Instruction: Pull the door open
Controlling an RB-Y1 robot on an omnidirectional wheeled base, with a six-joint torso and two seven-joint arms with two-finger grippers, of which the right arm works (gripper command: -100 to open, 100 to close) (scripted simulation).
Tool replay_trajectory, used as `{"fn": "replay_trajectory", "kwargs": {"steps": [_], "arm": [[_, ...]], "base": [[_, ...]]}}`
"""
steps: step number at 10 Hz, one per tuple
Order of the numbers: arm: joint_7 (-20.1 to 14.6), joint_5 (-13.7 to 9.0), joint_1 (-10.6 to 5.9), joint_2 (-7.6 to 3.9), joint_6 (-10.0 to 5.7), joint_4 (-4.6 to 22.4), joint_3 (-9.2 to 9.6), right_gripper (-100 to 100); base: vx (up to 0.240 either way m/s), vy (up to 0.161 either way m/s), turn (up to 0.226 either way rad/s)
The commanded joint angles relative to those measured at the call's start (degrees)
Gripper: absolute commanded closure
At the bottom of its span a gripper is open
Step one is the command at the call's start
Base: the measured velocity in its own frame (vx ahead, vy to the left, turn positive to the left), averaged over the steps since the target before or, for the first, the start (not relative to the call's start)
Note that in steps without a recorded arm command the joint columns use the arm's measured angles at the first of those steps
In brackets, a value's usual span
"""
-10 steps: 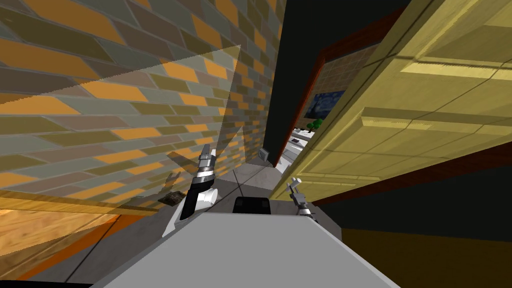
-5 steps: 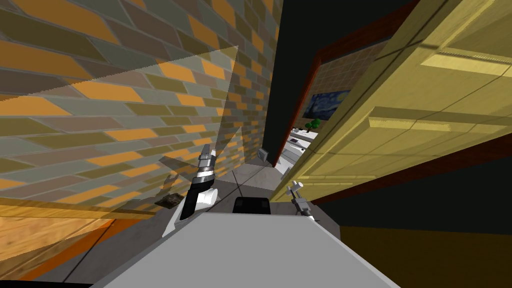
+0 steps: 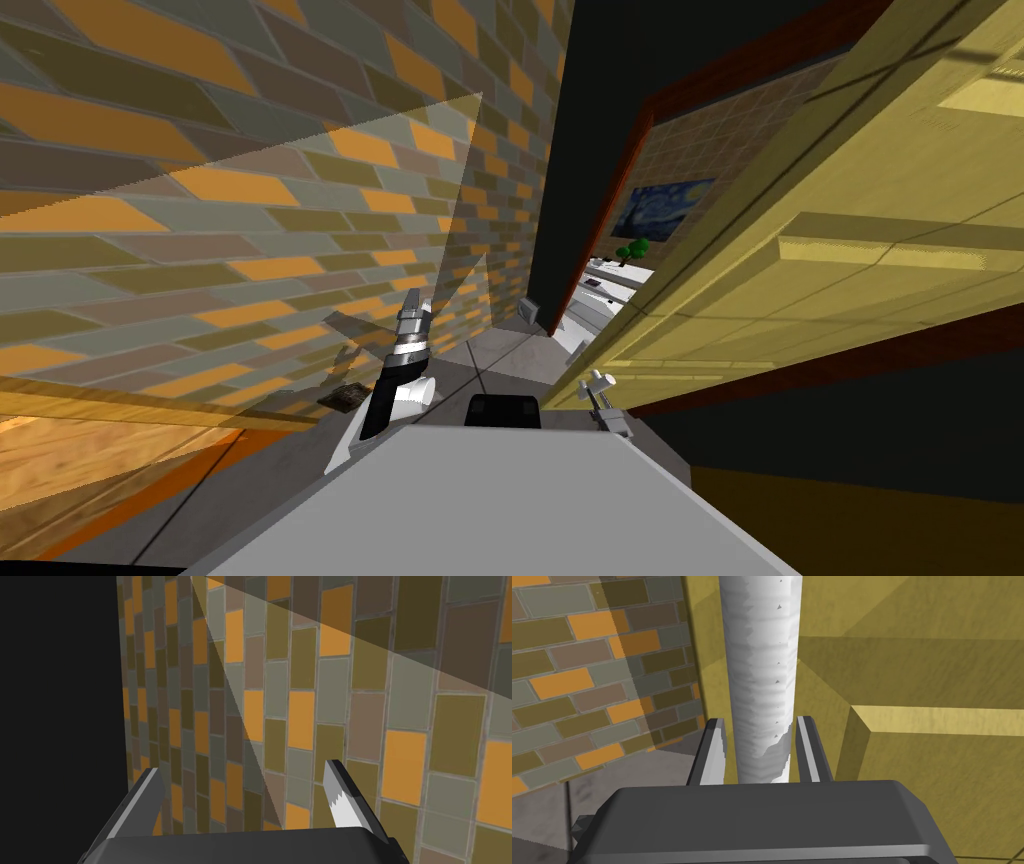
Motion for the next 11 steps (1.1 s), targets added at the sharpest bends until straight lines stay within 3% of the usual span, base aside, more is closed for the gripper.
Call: {"fn": "replay_trajectory", "kwargs": {"steps": [1, 4, 5, 6, 7, 8, 9, 11], "arm": [[0.0, 0.7, 1.28, 0.44, -1.79, 0.5, 1.03, 100], [-0.7, 1.4, 2.58, 0.30, -7.82, 4.9, 1.86, 100], [-0.8, 1.5, 2.83, 0.27, -8.99, 5.8, 2.02, 100], [-0.8, 1.5, 2.83, 0.27, -8.99, 5.8, 2.02, 100], [-1.1, 1.8, 3.30, 0.22, -11.19, 7.3, 2.32, 100], [-1.2, 1.9, 3.52, 0.19, -12.20, 8.1, 2.46, 100], [-1.2, 1.9, 3.52, 0.19, -12.20, 8.1, 2.46, 100], [-1.4, 2.1, 3.91, 0.15, -14.02, 9.4, 2.71, 100]], "base": [[0.018, 0.005, 0.067], [0.000, -0.006, 0.086], [-0.021, -0.018, 0.062], [-0.015, -0.013, 0.004], [-0.031, -0.033, 0.058], [-0.052, -0.050, 0.064], [-0.037, -0.043, 0.004], [-0.046, -0.034, 0.025]]}}
